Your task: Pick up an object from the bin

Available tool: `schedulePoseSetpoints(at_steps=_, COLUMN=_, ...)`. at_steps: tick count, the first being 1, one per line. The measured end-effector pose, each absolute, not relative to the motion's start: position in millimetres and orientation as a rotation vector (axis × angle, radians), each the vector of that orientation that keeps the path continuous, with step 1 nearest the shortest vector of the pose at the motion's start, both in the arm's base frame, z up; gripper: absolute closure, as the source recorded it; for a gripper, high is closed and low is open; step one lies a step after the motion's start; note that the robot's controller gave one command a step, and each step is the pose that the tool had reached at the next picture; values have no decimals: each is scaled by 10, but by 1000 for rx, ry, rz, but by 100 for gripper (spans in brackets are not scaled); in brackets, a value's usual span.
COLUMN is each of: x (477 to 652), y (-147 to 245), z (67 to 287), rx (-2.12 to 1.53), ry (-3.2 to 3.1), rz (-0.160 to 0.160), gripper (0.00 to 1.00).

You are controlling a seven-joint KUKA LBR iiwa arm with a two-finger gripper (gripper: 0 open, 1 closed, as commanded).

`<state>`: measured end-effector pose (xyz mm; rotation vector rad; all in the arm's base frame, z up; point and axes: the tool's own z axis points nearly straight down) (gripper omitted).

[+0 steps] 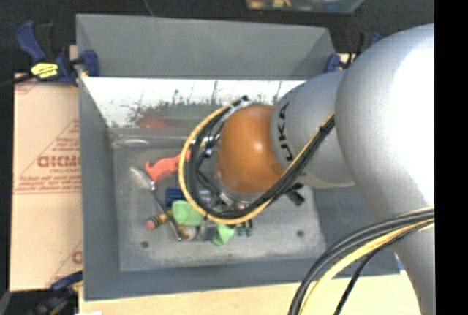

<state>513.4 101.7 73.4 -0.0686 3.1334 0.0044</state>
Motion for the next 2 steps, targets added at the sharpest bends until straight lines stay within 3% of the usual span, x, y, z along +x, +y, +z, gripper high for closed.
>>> schedulePoseSetpoints(at_steps=2, x=5125, y=1008, z=1349, rx=-68, ry=3137, rz=4, gripper=100)
